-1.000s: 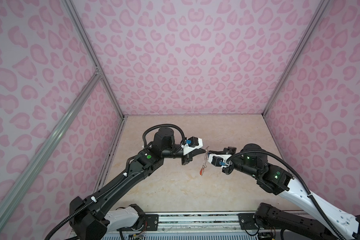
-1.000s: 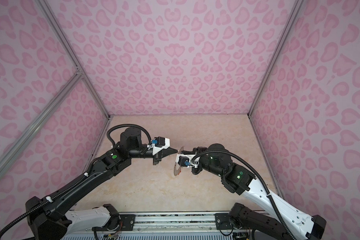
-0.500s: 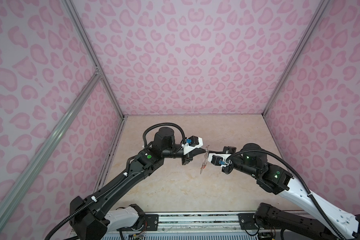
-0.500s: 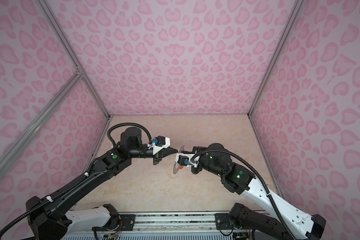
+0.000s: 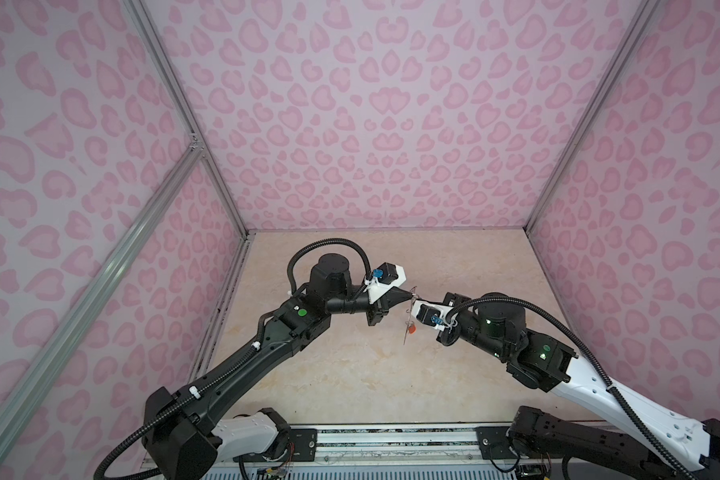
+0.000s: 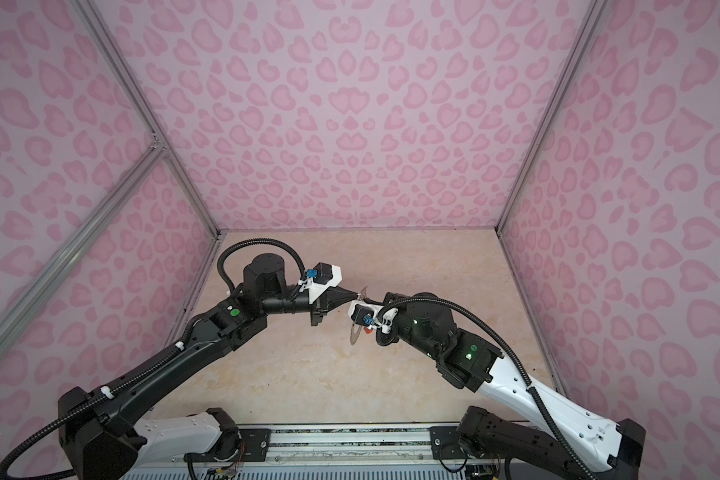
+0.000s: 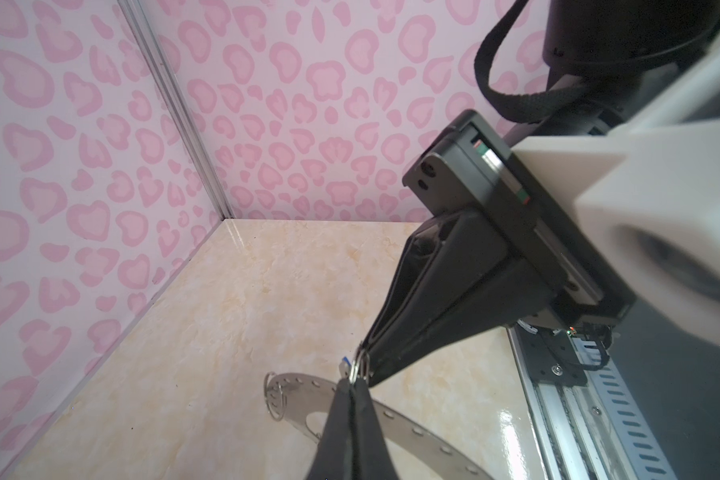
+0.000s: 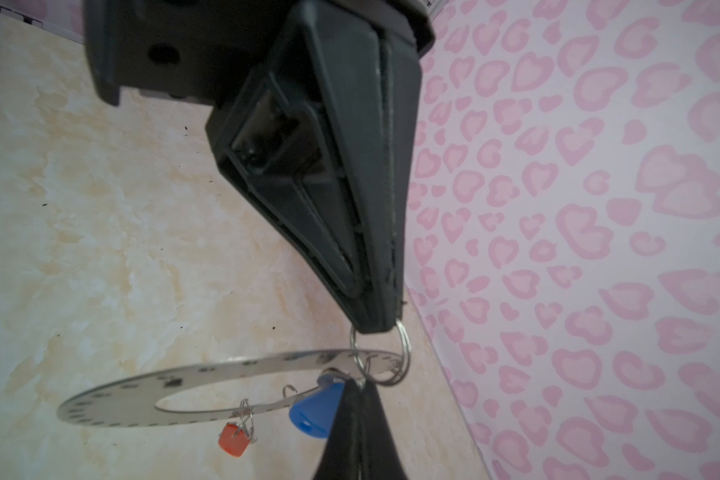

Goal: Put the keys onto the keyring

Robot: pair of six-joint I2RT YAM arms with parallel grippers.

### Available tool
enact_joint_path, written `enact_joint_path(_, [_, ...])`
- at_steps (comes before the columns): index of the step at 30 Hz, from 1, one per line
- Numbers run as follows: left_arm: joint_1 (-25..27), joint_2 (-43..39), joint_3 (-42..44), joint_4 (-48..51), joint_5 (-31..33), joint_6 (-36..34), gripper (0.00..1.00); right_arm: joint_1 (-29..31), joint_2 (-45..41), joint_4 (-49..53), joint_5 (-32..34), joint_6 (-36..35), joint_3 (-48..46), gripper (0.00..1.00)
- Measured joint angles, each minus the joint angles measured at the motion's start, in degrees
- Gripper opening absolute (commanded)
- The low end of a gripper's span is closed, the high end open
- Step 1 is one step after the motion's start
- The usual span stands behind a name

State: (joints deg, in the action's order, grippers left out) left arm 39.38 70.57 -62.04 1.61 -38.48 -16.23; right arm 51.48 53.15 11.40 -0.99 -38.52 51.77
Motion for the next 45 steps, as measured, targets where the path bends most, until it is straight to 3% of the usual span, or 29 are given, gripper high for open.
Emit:
enact_joint_path(2, [0.0,0.0,0.4,-0.6,-0.1,0.8,0.03,0.3,0.2,-0.4,0.5,0.4,-0.2,0.0])
enact_joint_path(7, [-0.2,-0.2,1.3,-3.1,-0.1,1.1,0.03,0.5,0.1,-0.7,0.8,2.4,-0.2,0.24])
enact_joint_path(11, [-0.6,-0.4,1.8,-3.9,-0.2,1.0,0.03,0.2,-0.9,-0.2,-0.7,4.0,-0.1,0.29])
enact_joint_path(16, [-0.7,-0.7,2.1,-4.3,-1.7,-0.3,0.03,-3.1,-2.6,1.9,-4.9,8.0,0.2,0.28])
enact_joint_path(24, [-0.8,-0.7,2.1,-4.3,-4.7,-3.0,0.03,-10.9,-2.7,2.0,-17.0,15.6,1.9,0.26])
enact_joint_path(31, [-0.8,-0.7,2.1,-4.2,-6.2,-4.6,0.03,-12.9,0.0,2.2,-26.1,19.1,3.4,0.24])
enact_joint_path(45, [-0.8,-0.7,2.0,-1.3,-6.5,-6.4,0.03,-13.9,1.3,3.1,-30.0,20.9,3.4,0.14])
